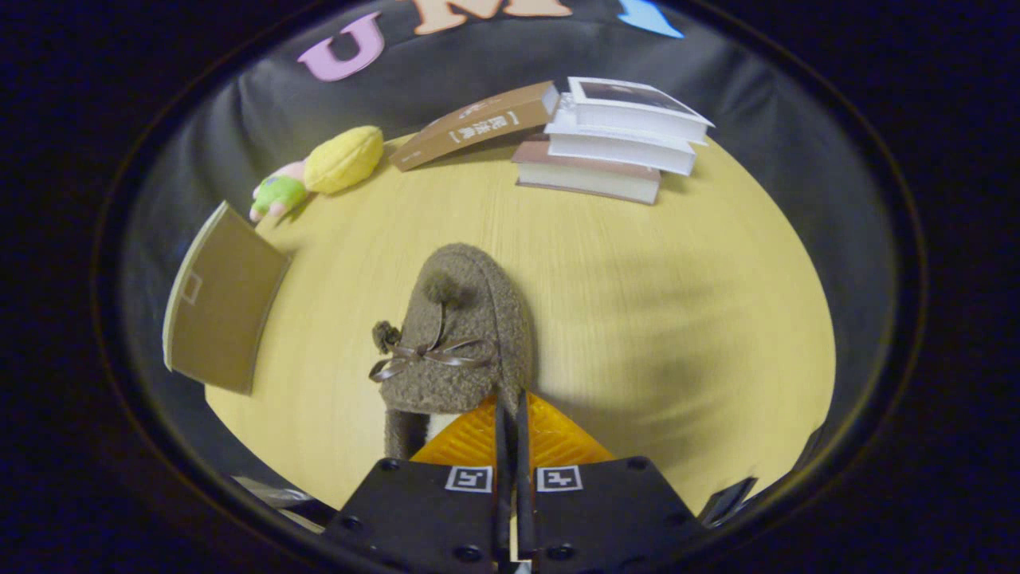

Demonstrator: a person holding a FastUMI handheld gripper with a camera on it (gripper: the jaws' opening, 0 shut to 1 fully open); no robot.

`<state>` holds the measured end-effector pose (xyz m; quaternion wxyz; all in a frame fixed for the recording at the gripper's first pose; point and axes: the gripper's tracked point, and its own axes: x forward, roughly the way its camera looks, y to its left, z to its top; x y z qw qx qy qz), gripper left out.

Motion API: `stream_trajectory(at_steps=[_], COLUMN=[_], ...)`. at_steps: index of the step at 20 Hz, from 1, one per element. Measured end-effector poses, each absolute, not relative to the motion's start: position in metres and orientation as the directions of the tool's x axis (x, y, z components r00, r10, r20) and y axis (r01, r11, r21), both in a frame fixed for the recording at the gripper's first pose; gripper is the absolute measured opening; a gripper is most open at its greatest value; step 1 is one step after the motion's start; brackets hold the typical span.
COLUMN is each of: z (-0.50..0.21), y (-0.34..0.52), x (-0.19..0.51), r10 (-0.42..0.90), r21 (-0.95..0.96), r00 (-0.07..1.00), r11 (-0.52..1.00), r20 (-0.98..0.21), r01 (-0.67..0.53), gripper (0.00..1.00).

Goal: Open the storage box then place both shoes into the box .Put the left shoe in first, then the right shoe, with the right side of both shoes facing outward in a uniform manner.

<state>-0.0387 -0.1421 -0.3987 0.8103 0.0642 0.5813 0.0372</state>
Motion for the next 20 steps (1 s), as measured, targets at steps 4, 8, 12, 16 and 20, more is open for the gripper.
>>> stream_trajectory(at_steps=[4,8,12,16,20], z=[-0.384,-0.363,-0.341,-0.317,-0.292], y=[-0.133,-0.107,-0.075,-0.041,0.0], x=[-0.041,-0.04,-0.036,-0.033,-0.025], r10=[0.165,0.206,0.236,0.251,0.278], r21=[0.205,0.27,0.311,0.332,0.36], r00=[0.329,0.355,0.386,0.406,0.424], r11=[0.974,0.953,0.939,0.933,0.925], r20=[-0.93,-0.912,-0.892,-0.879,-0.862], r01=[0.092,0.14,0.145,0.141,0.125], gripper=[0.06,0.06,0.06,0.06,0.06])
